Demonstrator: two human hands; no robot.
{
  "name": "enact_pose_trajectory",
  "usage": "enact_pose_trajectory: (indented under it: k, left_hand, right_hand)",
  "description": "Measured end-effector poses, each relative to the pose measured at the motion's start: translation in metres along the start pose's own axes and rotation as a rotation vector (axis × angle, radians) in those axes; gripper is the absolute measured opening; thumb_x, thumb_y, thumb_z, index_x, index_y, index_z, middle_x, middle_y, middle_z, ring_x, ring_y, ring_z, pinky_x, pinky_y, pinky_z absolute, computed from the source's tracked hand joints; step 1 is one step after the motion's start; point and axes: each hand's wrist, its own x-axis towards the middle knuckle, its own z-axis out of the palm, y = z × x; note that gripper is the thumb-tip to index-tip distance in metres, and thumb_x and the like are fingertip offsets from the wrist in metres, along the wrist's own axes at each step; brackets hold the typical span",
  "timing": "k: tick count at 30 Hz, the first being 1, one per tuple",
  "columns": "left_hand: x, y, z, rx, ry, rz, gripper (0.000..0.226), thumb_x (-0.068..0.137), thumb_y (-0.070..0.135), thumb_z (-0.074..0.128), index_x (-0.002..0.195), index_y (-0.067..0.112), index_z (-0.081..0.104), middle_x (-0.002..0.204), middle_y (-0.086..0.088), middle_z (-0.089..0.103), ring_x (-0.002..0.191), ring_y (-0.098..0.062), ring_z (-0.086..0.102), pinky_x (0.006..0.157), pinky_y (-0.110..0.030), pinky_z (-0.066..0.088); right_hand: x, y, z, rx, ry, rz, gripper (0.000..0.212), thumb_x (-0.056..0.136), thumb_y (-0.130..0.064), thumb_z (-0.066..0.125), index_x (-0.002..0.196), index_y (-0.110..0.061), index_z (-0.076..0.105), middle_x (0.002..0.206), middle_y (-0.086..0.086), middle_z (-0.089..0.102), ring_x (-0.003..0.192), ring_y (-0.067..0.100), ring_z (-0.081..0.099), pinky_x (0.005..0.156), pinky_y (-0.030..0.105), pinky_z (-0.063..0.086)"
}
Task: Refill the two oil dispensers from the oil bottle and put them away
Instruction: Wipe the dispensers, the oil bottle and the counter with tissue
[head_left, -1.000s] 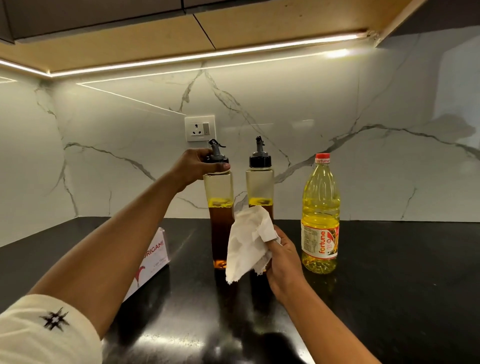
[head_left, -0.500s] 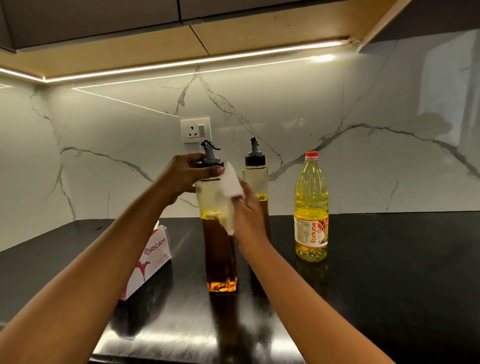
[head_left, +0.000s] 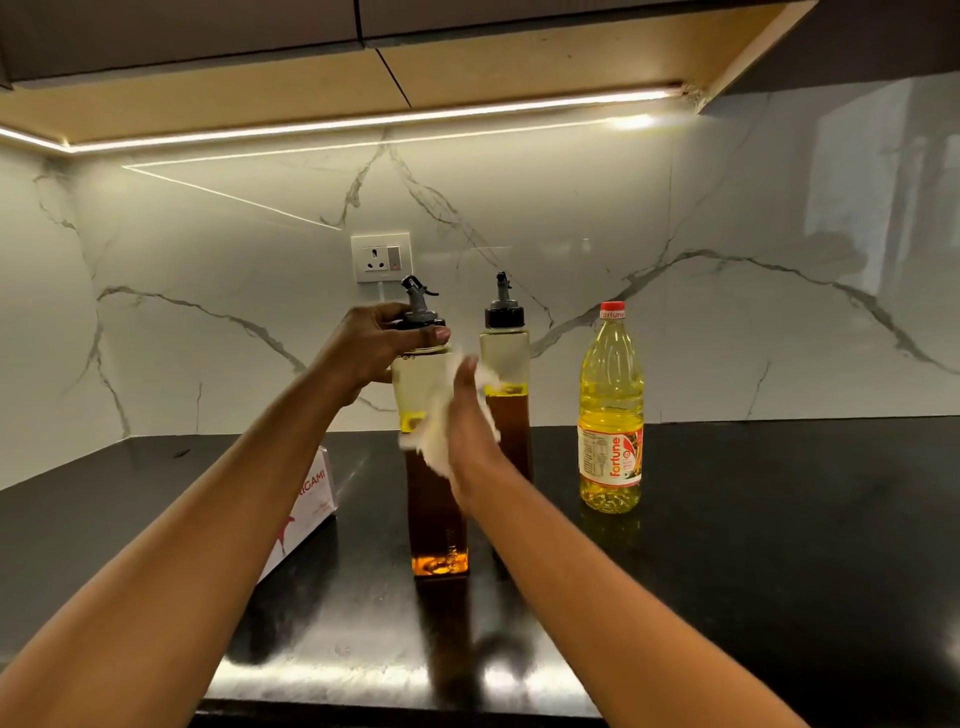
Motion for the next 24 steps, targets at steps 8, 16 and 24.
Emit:
enact_pose_trajectory:
  k: [8,16,24]
  left_hand:
    - [-0.001,0.003,0.003,-0.003,-0.002,-0.004,0.033,0.082,0.028,0.073,0.111,0.019,0.062,0.091,0.009,0.066,0.081,0.000,0.061,0.056,-0.020,0.049]
    - [-0.002,0.000,0.000,0.016,0.035,-0.003,0.022,0.086,0.025,0.068,0.107,0.023,0.062,0.091,0.008,0.065,0.082,-0.003,0.060,0.058,-0.025,0.048]
    - [0.005,0.002,0.002,-0.037,-0.064,-0.038,0.033,0.079,0.028,0.073,0.110,0.018,0.064,0.094,0.005,0.066,0.092,-0.008,0.062,0.060,-0.023,0.055]
  right_hand:
    - [-0.036,0.069,-0.031,0.072,-0.051,0.443,0.102,0.070,-0.080,0.029,0.151,-0.020,0.006,0.156,0.010,0.016,0.141,0.034,0.021,0.109,0.053,0.025]
    - [-0.012,-0.030,0.006,-0.111,-0.032,-0.144,0.069,0.091,-0.063,0.018,0.150,-0.030,0.005,0.157,0.007,0.016,0.142,0.029,0.020,0.111,0.048,0.022]
    - [-0.026,0.107,-0.048,-0.602,-0.135,0.045,0.089,0.081,-0.047,0.066,0.147,-0.035,0.008,0.151,-0.001,0.028,0.138,0.019,0.028,0.113,0.038,0.027]
